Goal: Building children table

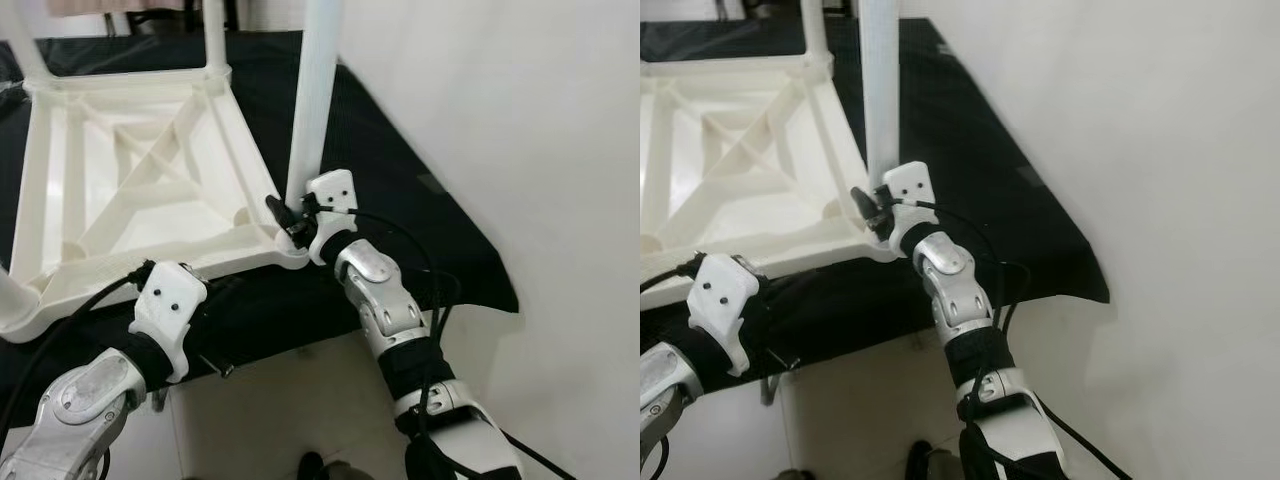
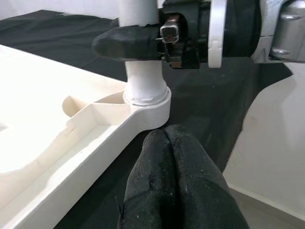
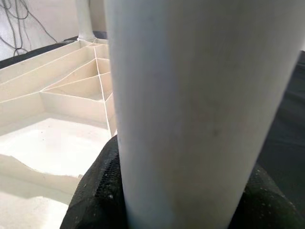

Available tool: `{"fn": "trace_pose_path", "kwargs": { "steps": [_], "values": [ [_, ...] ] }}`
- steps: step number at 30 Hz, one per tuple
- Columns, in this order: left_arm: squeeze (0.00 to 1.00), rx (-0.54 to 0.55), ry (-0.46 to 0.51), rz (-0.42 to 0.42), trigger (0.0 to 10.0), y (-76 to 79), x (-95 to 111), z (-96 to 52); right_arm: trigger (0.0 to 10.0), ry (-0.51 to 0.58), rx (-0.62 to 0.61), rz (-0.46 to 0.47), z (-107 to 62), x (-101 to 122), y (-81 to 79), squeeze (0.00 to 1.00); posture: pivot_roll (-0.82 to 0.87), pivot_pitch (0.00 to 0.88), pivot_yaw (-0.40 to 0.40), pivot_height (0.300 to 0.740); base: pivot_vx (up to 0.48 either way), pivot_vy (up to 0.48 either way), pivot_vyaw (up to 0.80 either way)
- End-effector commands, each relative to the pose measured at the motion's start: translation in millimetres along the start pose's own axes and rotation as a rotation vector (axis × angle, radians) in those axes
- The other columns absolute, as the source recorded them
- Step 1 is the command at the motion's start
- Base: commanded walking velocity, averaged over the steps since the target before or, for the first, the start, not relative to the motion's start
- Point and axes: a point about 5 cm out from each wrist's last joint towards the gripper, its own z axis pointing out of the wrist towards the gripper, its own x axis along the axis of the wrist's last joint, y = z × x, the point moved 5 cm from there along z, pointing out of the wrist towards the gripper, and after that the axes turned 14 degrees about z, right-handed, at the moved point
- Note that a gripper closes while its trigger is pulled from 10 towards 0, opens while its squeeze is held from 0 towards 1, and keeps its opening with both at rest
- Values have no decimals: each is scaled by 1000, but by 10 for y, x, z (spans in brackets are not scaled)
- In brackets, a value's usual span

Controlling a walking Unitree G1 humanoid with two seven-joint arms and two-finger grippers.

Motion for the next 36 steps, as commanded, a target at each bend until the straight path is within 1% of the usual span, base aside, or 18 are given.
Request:
{"fn": "trace_pose_path", "kwargs": {
  "steps": [1,2,4,5,6,7,8,10,12,13,14,16,18,27,28,29,30,36],
  "values": [
    [0,-22,-7,5,10000,42,-22,-6,0,-180,19,-17,-60,-467,-23,0,127,216,-173,740,0,0,0],
    [0,-15,-10,9,10000,29,-25,-20,10000,-150,74,-3,-9,-354,-146,0,130,216,-169,740,0,0,0],
    [0,-13,-11,11,10000,21,-28,-26,10000,-131,96,9,-2,-290,-208,0,130,216,-169,740,0,0,0],
    [0,-12,-12,12,10000,19,-27,-28,10000,-118,150,24,1,-222,-275,631,130,217,-168,740,0,0,0],
    [0,-12,-12,12,10000,19,-27,-28,10000,-118,150,24,1,-222,-275,631,130,217,-168,740,0,0,0],
    [0,-13,-11,12,10000,26,-25,-24,10000,-99,224,34,-7,-140,-342,1000,128,217,-170,740,0,0,0],
    [0,-13,-11,12,10000,26,-25,-24,10000,-99,224,34,-7,-140,-342,1000,128,217,-170,740,0,0,0],
    [0,-17,-7,7,10000,55,-18,-5,10000,-55,410,14,-22,87,-376,1000,127,221,-176,740,0,0,0],
    [0,-17,-7,7,10000,58,-17,-3,10000,-49,455,9,-31,136,-374,1000,127,221,-176,740,0,0,0],
    [0,-16,-6,6,10000,60,-17,-1,10000,-61,538,-17,-67,172,-388,71,127,225,-180,740,0,0,0],
    [0,-16,-6,6,10000,61,-16,-1,10000,-72,591,-35,-96,189,-397,0,127,225,-180,740,0,0,0],
    [0,-14,-6,5,10000,62,-13,-2,10000,-115,691,-80,-159,189,-405,0,128,230,-182,740,0,0,0],
    [0,-13,-6,5,10000,63,-11,-3,10000,-143,736,-103,-185,191,-400,0,128,232,-183,740,0,0,0],
    [0,-7,-12,6,10000,51,-10,-22,10000,-238,893,-101,-223,259,-414,0,139,247,-186,740,0,0,0],
    [0,-7,-13,7,10000,50,-9,-26,1804,-237,883,-94,-199,271,-414,0,142,251,-188,740,0,0,0],
    [0,-6,-14,8,10000,49,-8,-28,1804,-234,873,-91,-181,279,-412,0,142,251,-188,740,0,0,0],
    [0,-5,-14,8,10000,48,-7,-31,0,-236,870,-92,-171,278,-408,0,144,253,-189,740,0,0,0],
    [0,0,-18,7,10000,40,-8,-46,0,-232,845,-95,-158,289,-345,0,141,259,-191,740,0,0,0]
  ]
}}
